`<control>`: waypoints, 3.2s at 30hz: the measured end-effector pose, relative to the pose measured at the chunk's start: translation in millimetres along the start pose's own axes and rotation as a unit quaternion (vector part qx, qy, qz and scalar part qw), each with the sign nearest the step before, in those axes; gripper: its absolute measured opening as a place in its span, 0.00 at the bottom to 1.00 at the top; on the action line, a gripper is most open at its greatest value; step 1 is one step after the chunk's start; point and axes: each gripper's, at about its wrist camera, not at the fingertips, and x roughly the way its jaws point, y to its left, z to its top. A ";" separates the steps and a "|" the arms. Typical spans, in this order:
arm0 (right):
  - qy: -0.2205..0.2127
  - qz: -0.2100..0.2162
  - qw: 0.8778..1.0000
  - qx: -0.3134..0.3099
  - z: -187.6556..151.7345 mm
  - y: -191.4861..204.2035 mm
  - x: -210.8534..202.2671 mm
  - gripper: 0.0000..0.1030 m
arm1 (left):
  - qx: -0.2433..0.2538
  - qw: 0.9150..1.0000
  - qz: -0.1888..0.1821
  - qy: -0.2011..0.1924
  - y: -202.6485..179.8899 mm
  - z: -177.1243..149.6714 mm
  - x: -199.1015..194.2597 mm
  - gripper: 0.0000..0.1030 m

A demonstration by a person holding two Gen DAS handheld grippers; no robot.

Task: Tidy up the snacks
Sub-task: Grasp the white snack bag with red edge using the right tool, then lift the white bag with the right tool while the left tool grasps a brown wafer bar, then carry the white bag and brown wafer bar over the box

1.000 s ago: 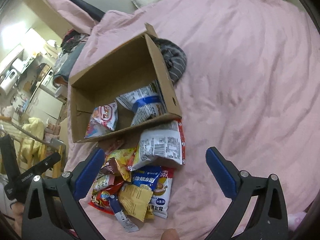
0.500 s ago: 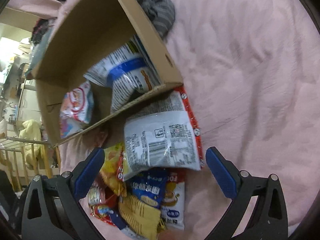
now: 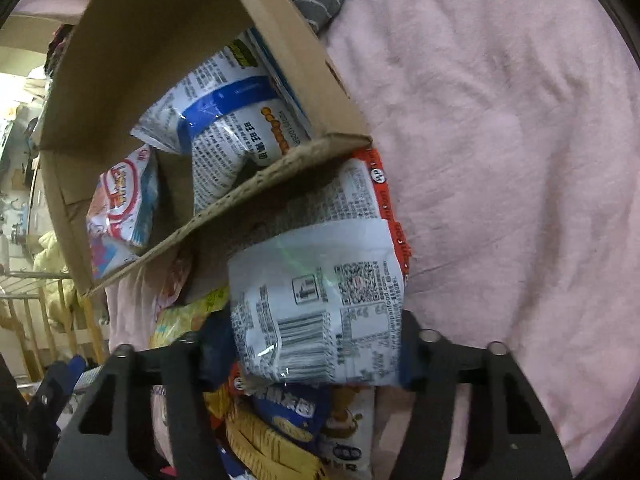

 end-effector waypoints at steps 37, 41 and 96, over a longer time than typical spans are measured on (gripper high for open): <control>-0.080 0.119 0.990 -0.004 -25.4 -16.3 -82.3 0.48 | 0.321 0.929 -0.033 0.179 -128.9 -14.6 61.3 0.70; -0.077 0.114 0.991 0.002 -25.0 -20.7 -80.3 0.48 | 0.316 0.927 -0.035 0.197 -128.4 -15.8 75.8 0.57; -0.126 0.097 0.975 -0.152 85.1 117.1 -44.5 0.48 | 0.108 0.988 -0.030 -0.105 -75.2 143.8 20.5 0.14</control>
